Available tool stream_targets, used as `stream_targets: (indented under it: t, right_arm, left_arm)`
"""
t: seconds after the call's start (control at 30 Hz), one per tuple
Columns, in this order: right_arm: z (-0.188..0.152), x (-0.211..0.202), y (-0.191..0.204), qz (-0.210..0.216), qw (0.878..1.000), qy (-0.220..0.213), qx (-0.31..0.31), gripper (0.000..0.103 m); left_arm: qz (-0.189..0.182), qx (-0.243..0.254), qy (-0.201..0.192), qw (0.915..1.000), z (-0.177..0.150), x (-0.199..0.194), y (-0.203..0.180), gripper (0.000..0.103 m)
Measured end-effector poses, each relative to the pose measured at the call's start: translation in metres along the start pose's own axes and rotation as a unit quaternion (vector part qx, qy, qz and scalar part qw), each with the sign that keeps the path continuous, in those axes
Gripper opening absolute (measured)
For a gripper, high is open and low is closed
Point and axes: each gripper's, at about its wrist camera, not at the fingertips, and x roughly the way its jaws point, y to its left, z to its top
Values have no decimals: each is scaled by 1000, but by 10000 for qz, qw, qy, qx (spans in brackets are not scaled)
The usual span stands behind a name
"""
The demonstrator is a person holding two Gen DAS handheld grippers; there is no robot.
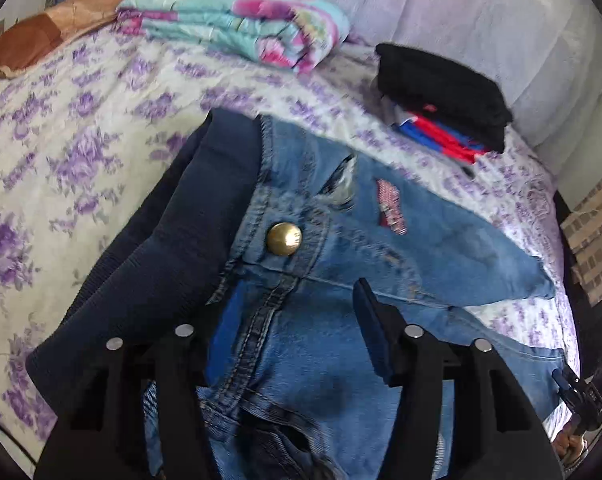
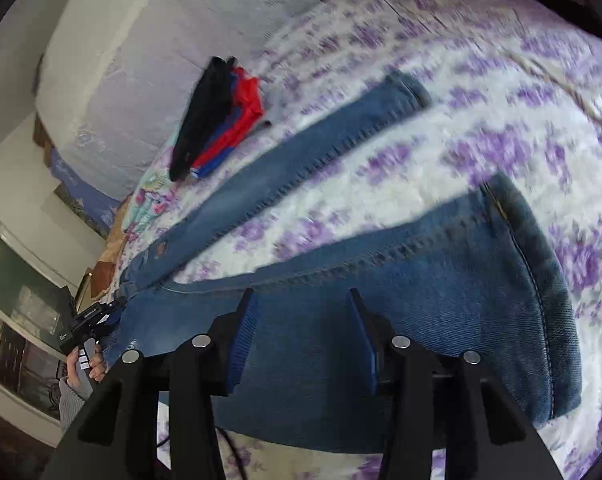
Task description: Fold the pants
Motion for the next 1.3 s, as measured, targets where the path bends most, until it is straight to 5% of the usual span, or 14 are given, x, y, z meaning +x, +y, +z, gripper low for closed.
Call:
stream_targets:
  t: [0.07, 0.13, 0.27, 0.37, 0.4, 0.57, 0.73, 0.83, 0.93, 1.07, 1.17, 1.3]
  right_arm:
    - [-2, 4, -13, 24, 9999, 9, 125, 24]
    - [0, 0, -14, 96, 9997, 45, 218, 24]
    - [11, -12, 7, -1, 9999, -170, -2, 42]
    - [27, -12, 36, 188, 9990, -239, -339, 46]
    - [31, -8, 47, 234, 9984, -224, -473, 49]
    - [40, 15, 81, 454, 9959, -33, -780, 54]
    - [39, 25, 83, 371, 9968, 68, -711, 56]
    - [43, 28, 77, 250, 9978, 83, -613, 56]
    - [48, 29, 73, 185, 9985, 11, -520, 56]
    - [63, 30, 67, 176, 9991, -114, -366, 56]
    - [79, 35, 62, 70, 9992, -209, -319, 56]
    - [103, 53, 32, -155, 9996, -178, 140, 56]
  left_arm:
    - [148, 175, -123, 9997, -3, -2, 1, 43]
    - [159, 139, -80, 9997, -3, -6, 0, 43]
    - [-287, -67, -301, 9991, 14, -39, -2, 46]
    - [10, 68, -639, 9979, 35, -55, -5, 72]
    - [96, 85, -658, 9977, 44, -54, -3, 72]
    - [-37, -378, -89, 9992, 85, -16, 30, 71]
    - [114, -732, 43, 9972, 103, 11, 58, 71]
    - [-192, -809, 209, 9963, 107, 23, 62, 71]
    - [-484, -713, 404, 9955, 108, 37, 54, 46]
    - [-492, -914, 69, 9946, 117, 31, 57, 14]
    - [-811, -1162, -46, 9899, 121, 29, 64, 13]
    - [-554, -869, -323, 9942, 113, 34, 58, 13]
